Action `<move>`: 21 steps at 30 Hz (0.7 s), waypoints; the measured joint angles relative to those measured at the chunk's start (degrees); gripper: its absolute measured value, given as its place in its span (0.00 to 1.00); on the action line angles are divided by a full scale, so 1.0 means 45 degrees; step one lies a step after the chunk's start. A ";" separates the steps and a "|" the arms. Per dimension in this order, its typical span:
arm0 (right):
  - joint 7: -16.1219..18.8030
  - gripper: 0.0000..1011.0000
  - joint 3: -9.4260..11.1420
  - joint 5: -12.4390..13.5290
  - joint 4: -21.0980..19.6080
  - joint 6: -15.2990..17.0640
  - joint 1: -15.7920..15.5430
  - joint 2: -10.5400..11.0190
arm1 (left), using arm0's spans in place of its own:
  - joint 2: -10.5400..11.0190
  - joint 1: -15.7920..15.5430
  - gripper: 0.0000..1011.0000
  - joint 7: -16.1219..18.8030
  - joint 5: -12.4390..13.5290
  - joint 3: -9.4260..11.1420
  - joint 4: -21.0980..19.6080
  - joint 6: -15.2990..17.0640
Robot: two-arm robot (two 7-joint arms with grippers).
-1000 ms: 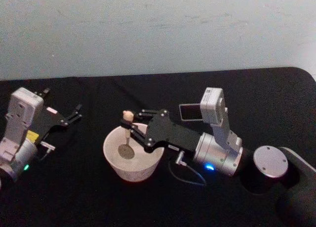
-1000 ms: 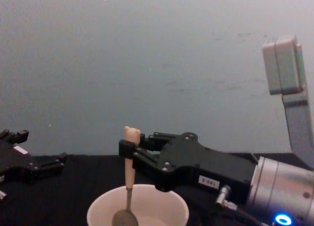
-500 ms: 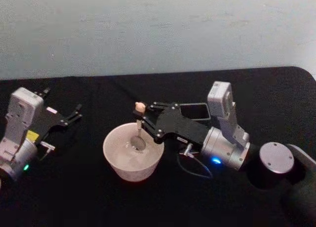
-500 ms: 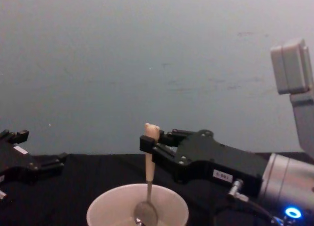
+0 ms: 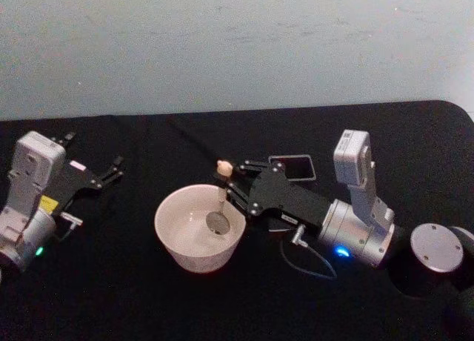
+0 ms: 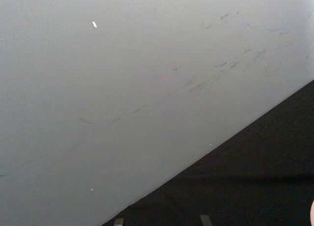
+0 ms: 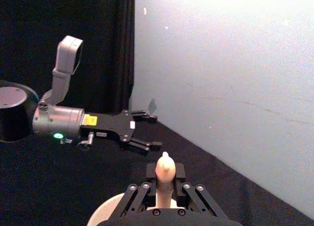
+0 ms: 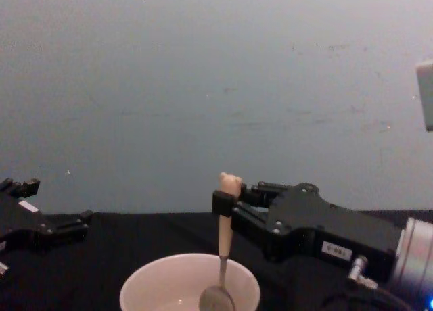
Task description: Pick up the stirring spoon with one hand, stir inside the cup, then place it back in its original position.
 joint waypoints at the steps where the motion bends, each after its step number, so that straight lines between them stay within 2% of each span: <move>1: 0.0024 0.21 -0.0006 0.0008 -0.0050 0.0018 -0.0039 0.0032 | 0.0000 0.0000 0.99 0.0000 0.0000 0.0000 0.0000 0.0000; 12: 0.0375 0.21 -0.0310 0.0177 -0.0628 0.0152 -0.0391 0.0229 | 0.0000 0.0000 0.99 0.0000 0.0000 0.0000 0.0000 0.0000; 21: 0.0427 0.21 -0.0711 0.0146 -0.0275 0.0168 -0.0097 -0.0197 | 0.0000 0.0000 0.99 0.0000 -0.0001 0.0000 0.0000 0.0000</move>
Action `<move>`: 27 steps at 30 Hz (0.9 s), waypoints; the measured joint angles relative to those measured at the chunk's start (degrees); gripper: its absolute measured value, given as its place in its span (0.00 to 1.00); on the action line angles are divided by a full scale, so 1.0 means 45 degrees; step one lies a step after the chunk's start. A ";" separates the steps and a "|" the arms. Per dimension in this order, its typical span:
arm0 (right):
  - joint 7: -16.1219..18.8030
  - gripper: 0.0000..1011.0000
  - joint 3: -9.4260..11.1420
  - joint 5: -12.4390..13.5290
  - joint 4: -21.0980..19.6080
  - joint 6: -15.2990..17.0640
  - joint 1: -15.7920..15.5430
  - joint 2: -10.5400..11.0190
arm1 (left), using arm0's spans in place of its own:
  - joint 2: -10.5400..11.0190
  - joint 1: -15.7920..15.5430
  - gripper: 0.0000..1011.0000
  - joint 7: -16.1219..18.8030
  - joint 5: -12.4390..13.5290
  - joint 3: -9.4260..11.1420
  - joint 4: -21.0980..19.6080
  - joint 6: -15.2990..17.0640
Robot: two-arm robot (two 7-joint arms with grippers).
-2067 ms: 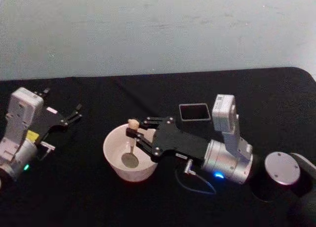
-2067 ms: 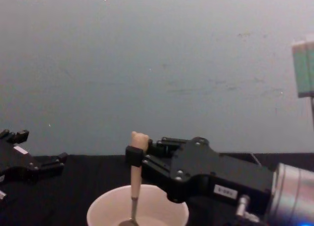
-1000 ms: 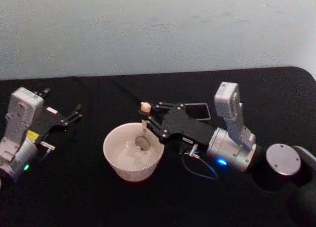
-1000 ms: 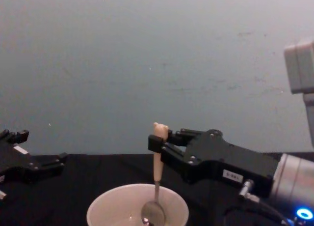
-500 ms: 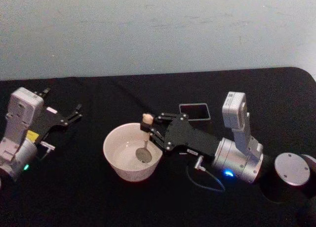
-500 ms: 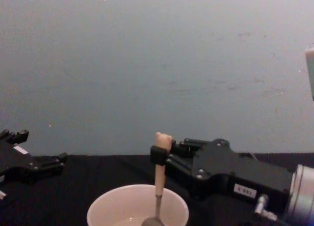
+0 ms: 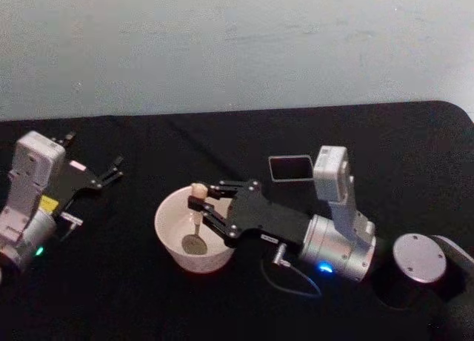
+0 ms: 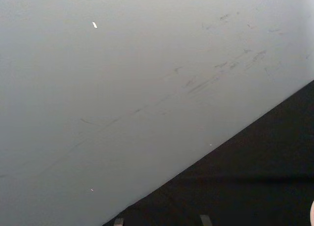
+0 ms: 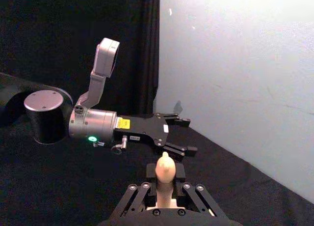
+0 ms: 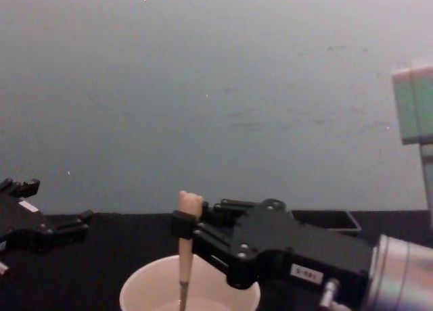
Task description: Pick up the stirring spoon with one hand, stir inside the cup, then place it back in its original position.
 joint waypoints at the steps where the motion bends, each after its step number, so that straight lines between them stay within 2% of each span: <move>1: -0.0016 0.21 -0.0023 -0.0026 0.0069 -0.0001 0.0046 -0.0054 | 0.0000 0.0000 0.99 0.0000 0.0000 0.0000 0.0000 0.0000; 8: -0.0250 0.21 -0.0121 -0.0231 0.0738 -0.0072 0.0473 -0.0497 | 0.0000 0.0000 0.99 0.0000 0.0001 0.0000 0.0000 -0.0001; 15: -0.0587 0.21 -0.0035 -0.0475 0.1488 -0.0245 0.0992 -0.0967 | 0.0000 0.0000 0.99 0.0000 0.0000 0.0000 0.0000 0.0000; 27: -0.0872 0.21 0.0326 -0.0736 0.1911 -0.0349 0.1180 -0.0955 | 0.0000 0.0000 0.99 0.0000 0.0001 0.0000 0.0000 0.0000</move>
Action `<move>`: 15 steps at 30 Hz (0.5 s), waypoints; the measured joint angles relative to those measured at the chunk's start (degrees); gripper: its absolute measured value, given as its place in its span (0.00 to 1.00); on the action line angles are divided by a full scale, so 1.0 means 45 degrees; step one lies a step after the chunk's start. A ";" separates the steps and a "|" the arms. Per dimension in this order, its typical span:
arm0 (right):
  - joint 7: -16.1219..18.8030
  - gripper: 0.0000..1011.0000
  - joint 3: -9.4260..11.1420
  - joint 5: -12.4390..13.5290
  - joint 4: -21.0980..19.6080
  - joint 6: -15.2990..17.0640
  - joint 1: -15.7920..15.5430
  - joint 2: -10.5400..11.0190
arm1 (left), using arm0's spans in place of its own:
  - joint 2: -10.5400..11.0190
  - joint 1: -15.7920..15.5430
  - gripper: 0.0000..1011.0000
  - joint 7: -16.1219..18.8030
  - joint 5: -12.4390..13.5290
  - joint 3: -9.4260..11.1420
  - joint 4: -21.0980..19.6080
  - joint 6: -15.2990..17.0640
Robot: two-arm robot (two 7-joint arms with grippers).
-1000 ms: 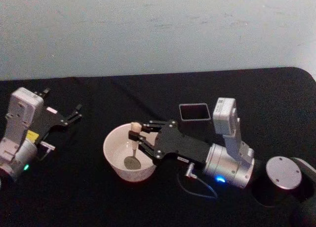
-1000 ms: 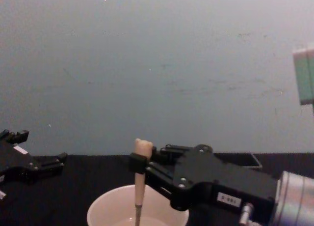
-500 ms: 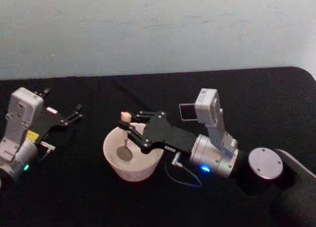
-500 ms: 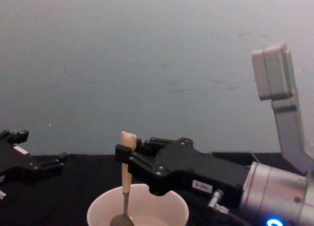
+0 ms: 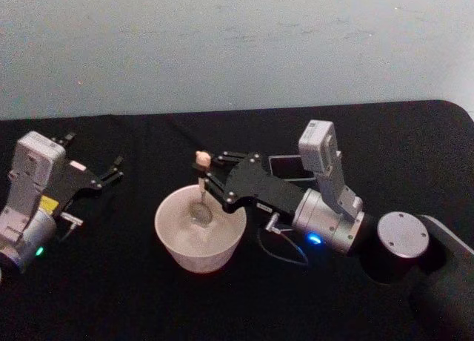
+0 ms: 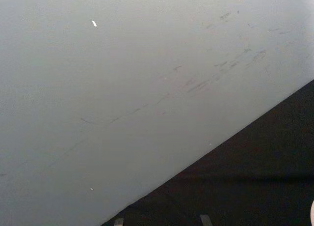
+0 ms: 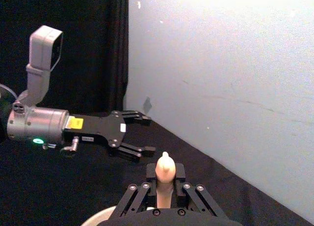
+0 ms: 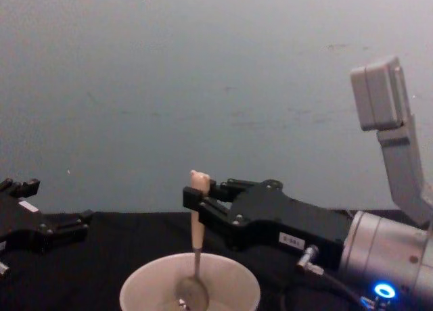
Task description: Pick up the stirring spoon with one hand, stir inside the cup, then place it back in its original position.
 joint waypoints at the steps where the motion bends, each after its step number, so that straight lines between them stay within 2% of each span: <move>1: -0.0010 0.21 0.0028 -0.0001 -0.0002 -0.0001 -0.0012 0.0020 | 0.0000 0.0000 0.99 0.0000 0.0000 0.0001 0.0001 0.0000; 15: 0.0136 0.21 0.0306 0.0116 -0.0930 0.0178 -0.0715 0.0653 | 0.0000 0.0000 0.99 0.0000 0.0000 0.0000 -0.0001 0.0000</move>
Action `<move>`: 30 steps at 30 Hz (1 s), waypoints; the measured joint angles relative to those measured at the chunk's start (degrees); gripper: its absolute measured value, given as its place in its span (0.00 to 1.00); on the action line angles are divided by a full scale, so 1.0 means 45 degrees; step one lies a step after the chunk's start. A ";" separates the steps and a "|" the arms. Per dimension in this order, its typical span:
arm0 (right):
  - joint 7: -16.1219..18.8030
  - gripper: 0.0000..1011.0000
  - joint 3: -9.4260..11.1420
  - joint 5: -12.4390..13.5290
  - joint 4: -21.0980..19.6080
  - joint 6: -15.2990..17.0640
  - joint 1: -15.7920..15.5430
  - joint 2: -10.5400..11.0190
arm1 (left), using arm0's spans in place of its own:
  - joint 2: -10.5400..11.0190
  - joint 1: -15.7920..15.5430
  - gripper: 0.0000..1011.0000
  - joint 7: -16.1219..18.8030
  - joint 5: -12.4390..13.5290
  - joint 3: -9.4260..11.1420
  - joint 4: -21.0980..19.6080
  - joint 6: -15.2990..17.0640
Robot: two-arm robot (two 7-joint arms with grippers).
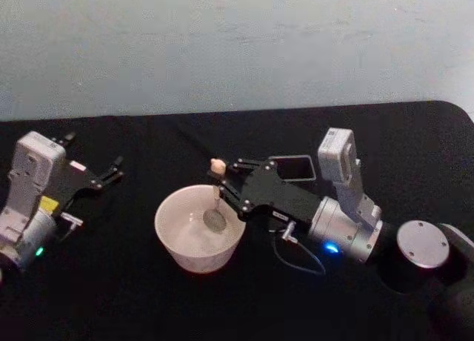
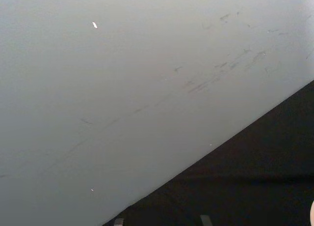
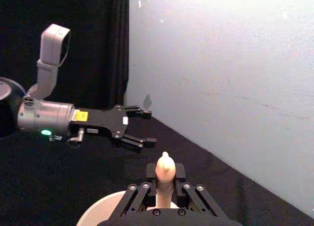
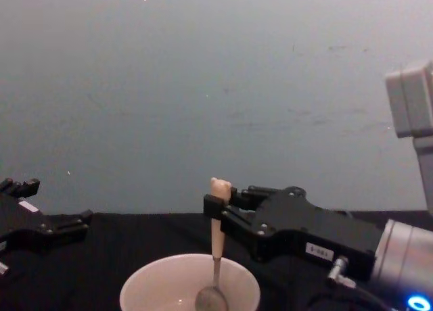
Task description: Pick up the stirring spoon with one hand, stir inside the cup, then place it back in its original position.
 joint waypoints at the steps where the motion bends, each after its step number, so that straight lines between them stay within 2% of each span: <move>1: 0.0000 0.21 0.0000 0.0000 0.0000 0.0000 0.0000 0.0000 | -0.0001 0.0000 0.99 0.0000 0.0000 0.0000 0.0001 0.0000; 9: 0.0286 0.21 -0.0071 0.0238 -0.0748 0.0197 -0.0507 0.0363 | -0.0001 0.0001 0.99 -0.0001 0.0000 0.0000 0.0001 0.0000; 16: 0.0479 0.21 -0.0279 0.0378 -0.1068 0.0280 -0.0672 0.0423 | 0.0000 0.0000 0.99 0.0000 0.0000 0.0000 0.0001 0.0000; 22: 0.0523 0.21 -0.0498 0.0428 -0.1041 0.0310 -0.0574 0.0239 | -0.0001 0.0000 0.99 0.0000 0.0000 0.0000 0.0001 0.0000; 30: 0.0295 0.21 -0.0702 0.0204 -0.0238 0.0216 -0.0047 -0.0297 | -0.0001 0.0000 0.99 0.0000 -0.0001 0.0000 0.0001 0.0000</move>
